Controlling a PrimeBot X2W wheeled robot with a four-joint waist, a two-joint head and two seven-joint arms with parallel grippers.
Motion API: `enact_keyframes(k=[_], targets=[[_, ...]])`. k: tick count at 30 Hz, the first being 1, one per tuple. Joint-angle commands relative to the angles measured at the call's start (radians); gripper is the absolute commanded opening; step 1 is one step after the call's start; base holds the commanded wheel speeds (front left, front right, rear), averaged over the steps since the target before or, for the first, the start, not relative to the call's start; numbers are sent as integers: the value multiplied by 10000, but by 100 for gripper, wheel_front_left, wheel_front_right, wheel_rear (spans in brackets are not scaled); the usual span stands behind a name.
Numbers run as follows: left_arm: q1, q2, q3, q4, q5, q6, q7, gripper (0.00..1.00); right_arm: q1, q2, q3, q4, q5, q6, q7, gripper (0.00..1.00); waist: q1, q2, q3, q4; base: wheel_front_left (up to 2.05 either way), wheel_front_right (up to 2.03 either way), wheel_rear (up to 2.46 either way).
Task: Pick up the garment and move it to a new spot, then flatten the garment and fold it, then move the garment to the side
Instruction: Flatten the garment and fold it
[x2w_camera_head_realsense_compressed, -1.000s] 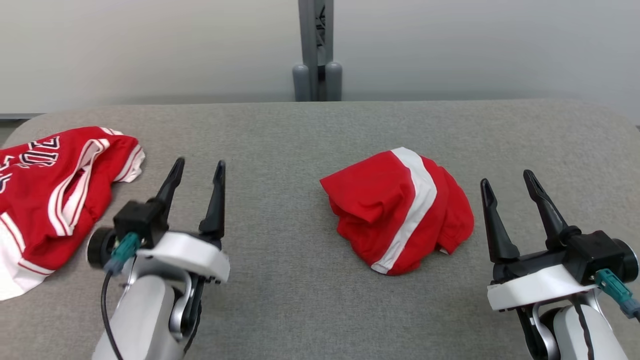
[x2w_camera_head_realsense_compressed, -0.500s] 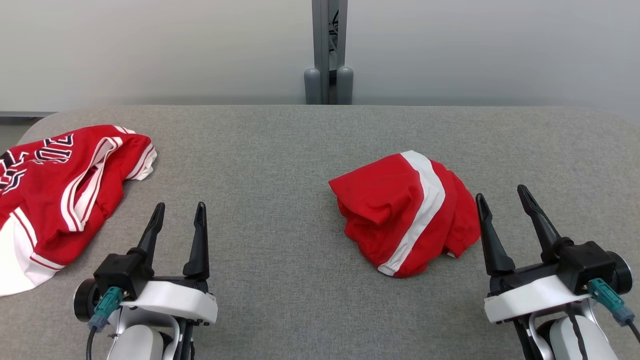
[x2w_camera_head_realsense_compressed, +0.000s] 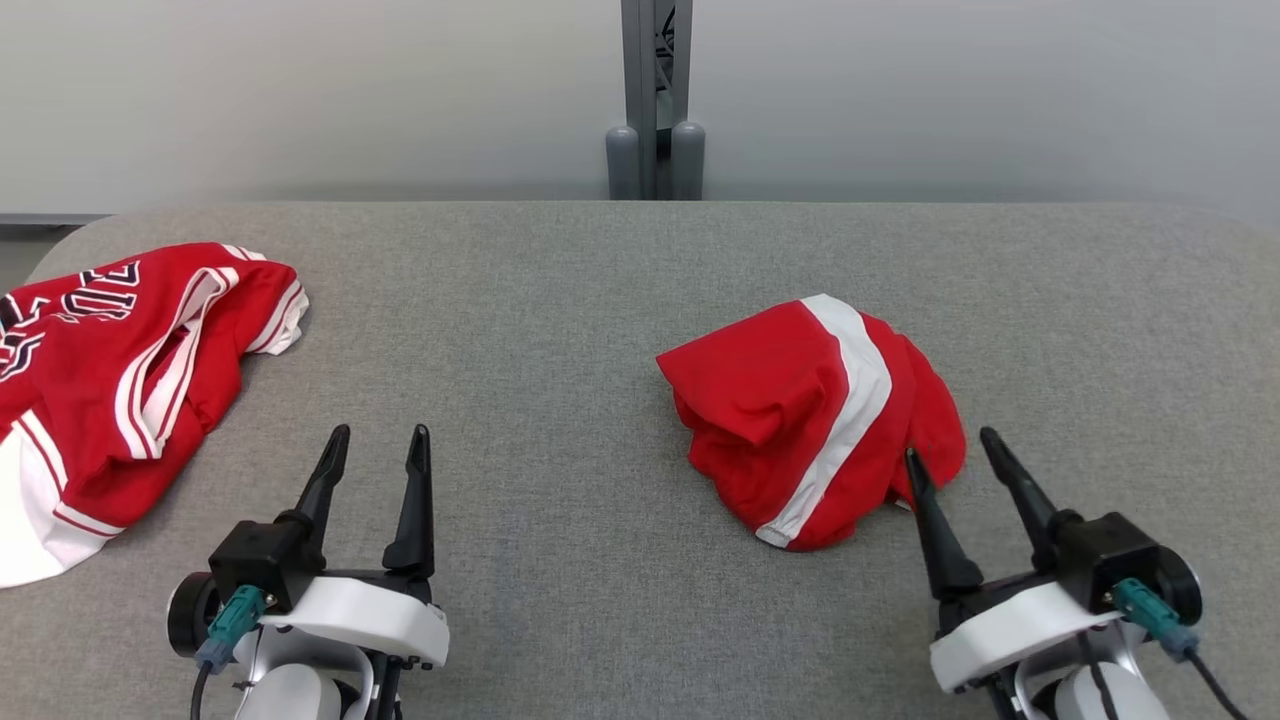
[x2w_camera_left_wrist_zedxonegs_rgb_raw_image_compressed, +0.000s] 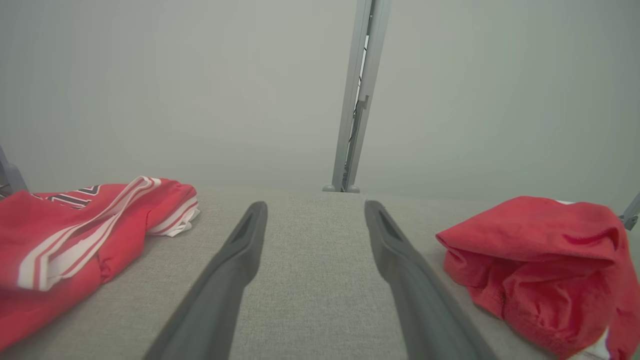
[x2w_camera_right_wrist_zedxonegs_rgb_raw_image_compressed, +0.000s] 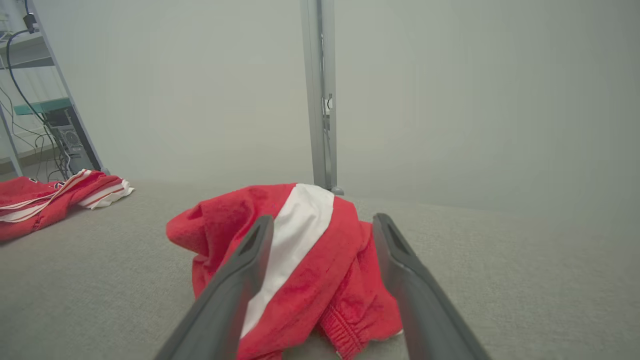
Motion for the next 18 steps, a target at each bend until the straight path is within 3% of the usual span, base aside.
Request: enact_keyframes(k=[1, 10, 18], targets=[[-84, 27, -36, 3, -52, 17, -8, 100, 89, -66, 157, 162, 41, 2, -44, 100, 0, -1, 68, 37, 0, 0, 0], [-337, 31, -255, 50, -172, -30, -9, 100, -556, -75, 1571, 1836, 71, 2, -46, 100, 0, -1, 530, 466, 0, 0, 0], [-445, 29, -504, 87, -404, 43, -9, 100, -1127, -78, 1694, 2898, -540, 2, -46, 100, 0, -1, 796, 1141, 0, 0, 0]])
